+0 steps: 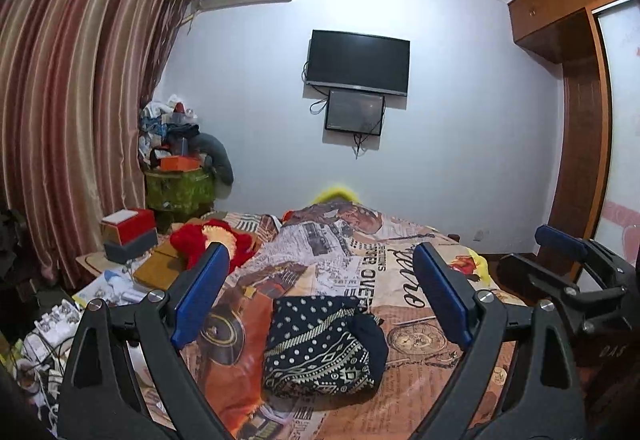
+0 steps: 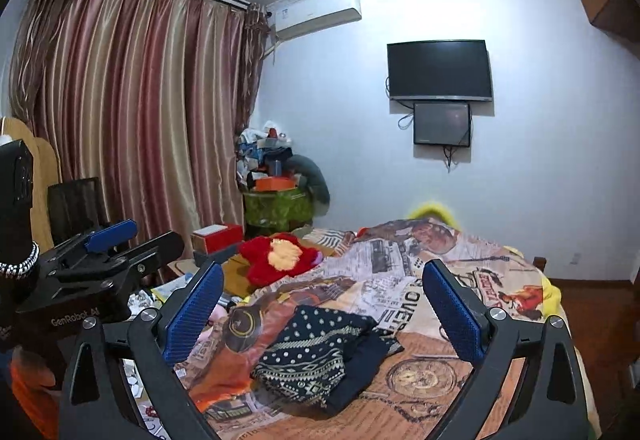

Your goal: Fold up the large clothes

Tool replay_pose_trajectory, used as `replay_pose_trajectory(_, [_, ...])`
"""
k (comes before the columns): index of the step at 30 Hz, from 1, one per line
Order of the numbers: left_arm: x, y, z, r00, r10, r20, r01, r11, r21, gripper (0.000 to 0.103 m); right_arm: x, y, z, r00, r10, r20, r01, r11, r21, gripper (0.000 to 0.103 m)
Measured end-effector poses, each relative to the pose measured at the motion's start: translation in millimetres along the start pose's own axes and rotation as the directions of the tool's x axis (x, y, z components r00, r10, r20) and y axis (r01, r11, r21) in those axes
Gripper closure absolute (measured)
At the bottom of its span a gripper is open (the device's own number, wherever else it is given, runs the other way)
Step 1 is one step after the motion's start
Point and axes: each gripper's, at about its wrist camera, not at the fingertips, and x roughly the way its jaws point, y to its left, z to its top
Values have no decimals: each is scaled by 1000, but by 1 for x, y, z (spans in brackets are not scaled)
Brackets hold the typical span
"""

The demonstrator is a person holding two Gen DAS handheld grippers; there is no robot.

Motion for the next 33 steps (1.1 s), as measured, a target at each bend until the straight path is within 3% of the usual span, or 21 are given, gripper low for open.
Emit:
replay_pose_trajectory(9, [0, 4, -8, 1000, 5, -21, -5, 1000, -19, 10, 6, -3, -10, 999, 0, -51, 1, 1000, 29, 3])
replay_pose_trajectory(33, [2, 4, -14, 999, 26, -29, -26, 999, -26, 5, 3, -11, -8, 999, -6, -33, 8, 999, 36, 3])
